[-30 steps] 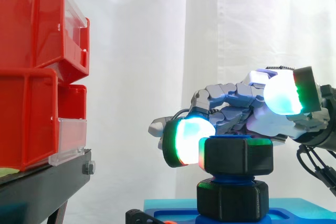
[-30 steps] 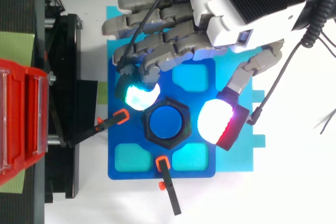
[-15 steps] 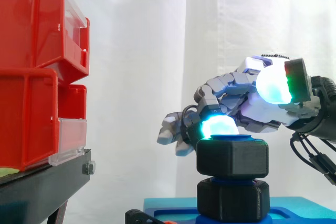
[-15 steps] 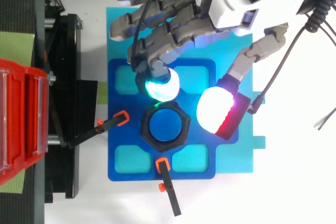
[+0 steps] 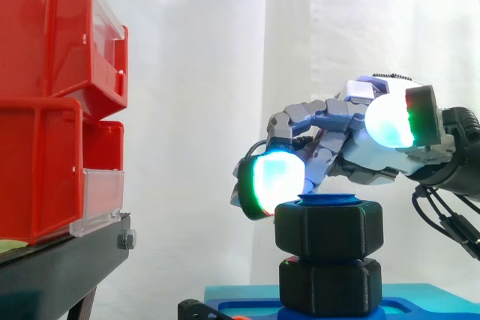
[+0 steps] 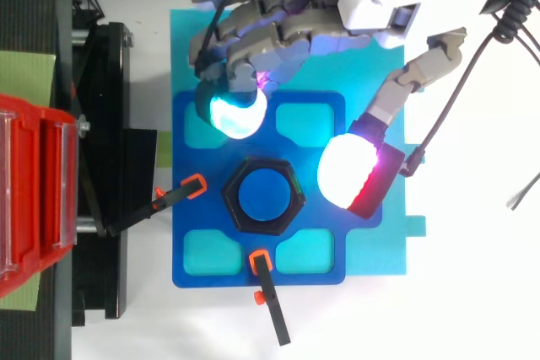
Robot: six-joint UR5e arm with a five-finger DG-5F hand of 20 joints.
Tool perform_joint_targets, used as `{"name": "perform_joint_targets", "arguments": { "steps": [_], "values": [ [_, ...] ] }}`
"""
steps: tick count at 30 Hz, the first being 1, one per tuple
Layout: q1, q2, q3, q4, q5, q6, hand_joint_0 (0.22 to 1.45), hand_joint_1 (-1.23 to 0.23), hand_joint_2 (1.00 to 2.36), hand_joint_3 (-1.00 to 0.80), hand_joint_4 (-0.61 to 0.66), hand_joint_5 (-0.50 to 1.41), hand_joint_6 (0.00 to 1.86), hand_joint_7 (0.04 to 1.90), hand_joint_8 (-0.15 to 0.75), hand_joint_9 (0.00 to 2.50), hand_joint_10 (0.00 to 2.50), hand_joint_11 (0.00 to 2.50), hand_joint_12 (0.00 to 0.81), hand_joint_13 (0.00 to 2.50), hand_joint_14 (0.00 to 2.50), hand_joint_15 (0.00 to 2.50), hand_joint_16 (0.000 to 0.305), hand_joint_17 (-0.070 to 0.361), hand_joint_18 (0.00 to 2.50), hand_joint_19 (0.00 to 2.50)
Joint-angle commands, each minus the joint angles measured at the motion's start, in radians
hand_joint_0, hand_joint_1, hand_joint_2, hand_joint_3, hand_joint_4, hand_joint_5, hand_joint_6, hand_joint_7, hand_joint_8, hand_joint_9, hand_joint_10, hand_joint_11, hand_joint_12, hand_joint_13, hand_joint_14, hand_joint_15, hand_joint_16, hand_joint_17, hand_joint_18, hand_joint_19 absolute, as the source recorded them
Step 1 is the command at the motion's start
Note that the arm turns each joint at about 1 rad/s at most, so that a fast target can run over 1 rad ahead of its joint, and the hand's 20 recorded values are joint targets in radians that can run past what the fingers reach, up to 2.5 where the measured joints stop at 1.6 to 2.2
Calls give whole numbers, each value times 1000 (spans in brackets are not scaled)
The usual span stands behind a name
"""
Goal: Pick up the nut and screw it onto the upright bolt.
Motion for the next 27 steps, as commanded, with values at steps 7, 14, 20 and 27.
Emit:
{"name": "perform_joint_targets", "arguments": {
  "steps": [7, 14, 20, 27],
  "values": [
    [-2, 0, 8, 1, -8, 0, 468, -299, 1000, -500, 169, -179, 502, 674, 220, 630, 0, 0, 298, 351, 0, 0, 42, 94, 98, 0],
    [12, -2, 14, -8, -5, 0, 453, -229, 1000, -500, 91, -222, 501, 582, 202, 393, 0, 0, 320, 176, 0, 0, 46, 105, 0, 0],
    [27, -15, 11, -16, 0, 0, 447, -147, 1000, -500, 92, -224, 501, 584, 204, 351, 0, 0, 330, 144, 0, 0, 48, 109, 0, 0],
    [38, -20, 11, -28, 2, 0, 448, -144, 1000, -500, 104, -218, 501, 591, 205, 343, 0, 0, 329, 138, 0, 0, 49, 109, 0, 0]
  ]
}}
